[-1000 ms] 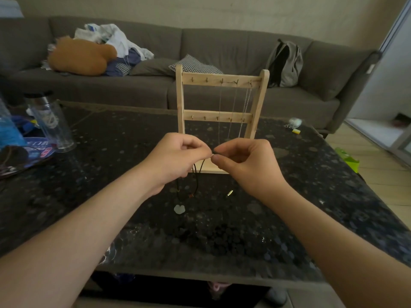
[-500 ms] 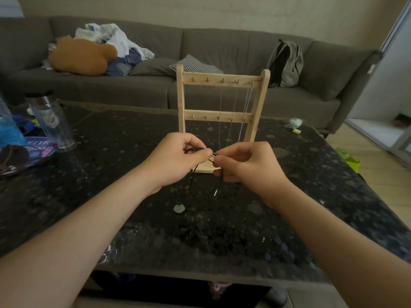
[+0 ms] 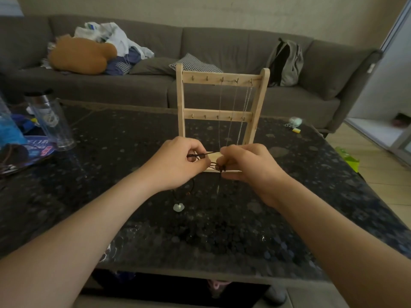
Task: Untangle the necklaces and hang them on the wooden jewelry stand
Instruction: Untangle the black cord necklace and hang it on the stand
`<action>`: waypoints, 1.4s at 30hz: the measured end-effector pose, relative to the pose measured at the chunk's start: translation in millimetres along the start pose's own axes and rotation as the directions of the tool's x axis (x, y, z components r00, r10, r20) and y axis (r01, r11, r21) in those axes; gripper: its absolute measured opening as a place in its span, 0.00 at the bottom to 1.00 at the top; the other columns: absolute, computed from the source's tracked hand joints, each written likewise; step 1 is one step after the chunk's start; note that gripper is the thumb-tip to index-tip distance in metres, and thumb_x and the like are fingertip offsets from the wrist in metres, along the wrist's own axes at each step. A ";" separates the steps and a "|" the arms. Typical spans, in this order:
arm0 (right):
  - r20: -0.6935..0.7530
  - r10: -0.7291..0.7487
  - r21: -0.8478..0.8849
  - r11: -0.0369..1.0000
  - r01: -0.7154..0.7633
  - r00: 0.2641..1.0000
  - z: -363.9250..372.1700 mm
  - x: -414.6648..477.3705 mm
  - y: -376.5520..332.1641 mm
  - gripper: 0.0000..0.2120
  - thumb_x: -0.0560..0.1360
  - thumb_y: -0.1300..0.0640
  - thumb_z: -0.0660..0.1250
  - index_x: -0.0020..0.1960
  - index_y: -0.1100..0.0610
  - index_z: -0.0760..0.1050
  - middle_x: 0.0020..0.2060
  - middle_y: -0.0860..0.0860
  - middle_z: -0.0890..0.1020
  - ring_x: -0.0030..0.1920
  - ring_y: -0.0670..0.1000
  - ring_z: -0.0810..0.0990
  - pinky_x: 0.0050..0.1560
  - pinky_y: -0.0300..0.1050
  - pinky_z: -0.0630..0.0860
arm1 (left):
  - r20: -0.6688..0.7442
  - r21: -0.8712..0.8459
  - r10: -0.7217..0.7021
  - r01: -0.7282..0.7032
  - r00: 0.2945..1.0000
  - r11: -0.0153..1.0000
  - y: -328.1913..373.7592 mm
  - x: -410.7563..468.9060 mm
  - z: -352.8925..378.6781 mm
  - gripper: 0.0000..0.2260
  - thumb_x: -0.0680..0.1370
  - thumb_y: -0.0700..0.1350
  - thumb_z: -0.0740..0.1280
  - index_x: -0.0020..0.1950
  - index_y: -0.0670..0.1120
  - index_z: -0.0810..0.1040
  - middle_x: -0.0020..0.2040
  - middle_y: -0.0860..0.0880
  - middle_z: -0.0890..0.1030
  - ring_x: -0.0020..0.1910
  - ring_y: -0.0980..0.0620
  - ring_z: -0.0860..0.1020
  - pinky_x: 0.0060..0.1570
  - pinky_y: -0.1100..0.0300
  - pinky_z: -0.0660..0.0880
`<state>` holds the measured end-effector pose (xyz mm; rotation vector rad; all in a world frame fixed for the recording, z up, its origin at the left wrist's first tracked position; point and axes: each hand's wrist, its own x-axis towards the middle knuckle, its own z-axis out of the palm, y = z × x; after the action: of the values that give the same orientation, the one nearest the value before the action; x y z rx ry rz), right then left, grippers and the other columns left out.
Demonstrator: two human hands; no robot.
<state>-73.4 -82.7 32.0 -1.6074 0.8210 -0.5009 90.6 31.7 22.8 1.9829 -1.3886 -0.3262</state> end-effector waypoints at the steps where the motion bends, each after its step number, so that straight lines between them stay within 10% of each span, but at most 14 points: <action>1: -0.012 0.022 -0.008 1.000 -0.022 1.000 0.9 1.7 -0.1 0.12 0.83 0.51 0.69 0.50 0.59 0.84 0.49 0.55 0.86 0.56 0.54 0.86 0.59 0.53 0.83 | -0.014 0.010 -0.007 0.008 1.000 1.000 0.7 -0.4 0.4 0.03 0.83 0.50 0.73 0.55 0.54 0.84 0.34 0.57 0.81 0.32 0.65 0.80 0.31 0.75 0.70; 7: 0.038 0.066 0.314 0.947 -0.075 0.997 -4.7 6.4 0.3 0.13 0.80 0.49 0.70 0.39 0.53 0.77 0.41 0.52 0.83 0.52 0.55 0.84 0.57 0.52 0.75 | -0.068 -0.030 -0.174 0.172 0.982 0.985 -8.6 2.5 -0.2 0.10 0.82 0.57 0.72 0.56 0.52 0.85 0.47 0.51 0.87 0.46 0.54 0.85 0.50 0.55 0.81; 13: -0.022 -0.014 0.529 0.849 0.024 1.000 -10.8 3.1 -2.0 0.12 0.80 0.62 0.66 0.58 0.55 0.85 0.32 0.48 0.76 0.46 0.50 0.82 0.63 0.53 0.78 | -0.007 -0.046 -0.352 0.352 0.936 0.935 -9.1 1.4 0.4 0.19 0.84 0.58 0.69 0.43 0.46 0.85 0.36 0.50 0.84 0.32 0.56 0.79 0.35 0.59 0.71; 16: -0.016 -0.049 0.612 0.789 0.049 0.999 -10.0 3.4 -2.8 0.15 0.83 0.64 0.63 0.65 0.55 0.84 0.32 0.48 0.72 0.34 0.48 0.77 0.48 0.49 0.84 | -0.021 -0.024 -0.398 0.398 0.917 0.917 -5.8 0.3 1.3 0.24 0.83 0.62 0.68 0.44 0.43 0.85 0.36 0.47 0.83 0.32 0.51 0.79 0.37 0.57 0.74; 21: -0.050 -0.048 0.538 0.840 0.068 0.998 -6.5 0.8 -3.9 0.13 0.87 0.59 0.63 0.65 0.51 0.83 0.32 0.48 0.71 0.29 0.45 0.66 0.27 0.39 0.64 | 0.068 -0.087 -0.447 0.452 0.892 0.888 -1.6 1.0 2.7 0.17 0.81 0.60 0.73 0.56 0.46 0.78 0.42 0.46 0.79 0.33 0.50 0.76 0.30 0.58 0.74; 29: -0.347 -0.318 -0.290 0.931 0.222 0.882 -10.1 5.4 6.6 0.05 0.81 0.57 0.69 0.48 0.50 0.82 0.39 0.46 0.85 0.38 0.44 0.80 0.39 0.41 0.75 | 0.164 -0.226 -0.457 0.484 0.874 0.845 -3.8 3.0 2.2 0.10 0.80 0.48 0.78 0.52 0.48 0.78 0.43 0.47 0.77 0.38 0.49 0.73 0.32 0.58 0.73; 42: -0.163 0.011 -0.619 0.778 -0.110 0.987 -8.6 9.1 19.1 0.12 0.78 0.50 0.66 0.43 0.57 0.81 0.39 0.55 0.85 0.38 0.55 0.86 0.46 0.54 0.88 | 0.324 -0.589 -0.249 0.400 0.913 0.702 10.1 0.5 -1.1 0.14 0.83 0.34 0.65 0.60 0.45 0.87 0.46 0.47 0.79 0.32 0.57 0.71 0.34 0.59 0.71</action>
<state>-78.1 -96.1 14.1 -2.1647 1.2430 -0.3126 84.1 29.7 30.4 1.6051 -0.8458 -1.0742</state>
